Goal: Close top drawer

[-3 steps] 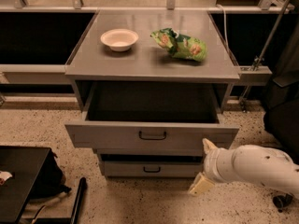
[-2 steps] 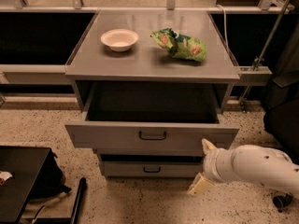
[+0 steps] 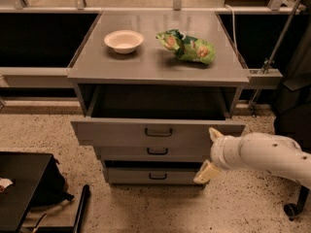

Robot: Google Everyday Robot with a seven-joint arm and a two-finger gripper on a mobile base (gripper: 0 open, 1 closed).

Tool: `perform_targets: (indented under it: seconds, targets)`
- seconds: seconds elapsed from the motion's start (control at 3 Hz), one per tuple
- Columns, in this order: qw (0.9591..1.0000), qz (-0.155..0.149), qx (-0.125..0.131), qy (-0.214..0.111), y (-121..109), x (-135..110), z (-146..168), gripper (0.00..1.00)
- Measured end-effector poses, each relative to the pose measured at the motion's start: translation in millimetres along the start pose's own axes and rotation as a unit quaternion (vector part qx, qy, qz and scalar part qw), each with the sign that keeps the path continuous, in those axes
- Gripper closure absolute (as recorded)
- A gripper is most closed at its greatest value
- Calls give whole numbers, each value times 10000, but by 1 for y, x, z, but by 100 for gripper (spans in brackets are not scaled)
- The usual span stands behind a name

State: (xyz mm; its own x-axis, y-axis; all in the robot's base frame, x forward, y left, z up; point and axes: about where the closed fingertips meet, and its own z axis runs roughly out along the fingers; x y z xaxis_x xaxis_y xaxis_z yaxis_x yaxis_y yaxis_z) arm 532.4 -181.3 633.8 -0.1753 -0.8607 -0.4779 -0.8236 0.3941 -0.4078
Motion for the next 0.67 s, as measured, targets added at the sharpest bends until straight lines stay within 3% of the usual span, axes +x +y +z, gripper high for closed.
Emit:
perform_targets:
  seconds: [0.33,0.67]
  targets:
    - [9997,-78,235,36,-28,-17,5,0]
    - [9994,100,285,165,-47,-8,20,0]
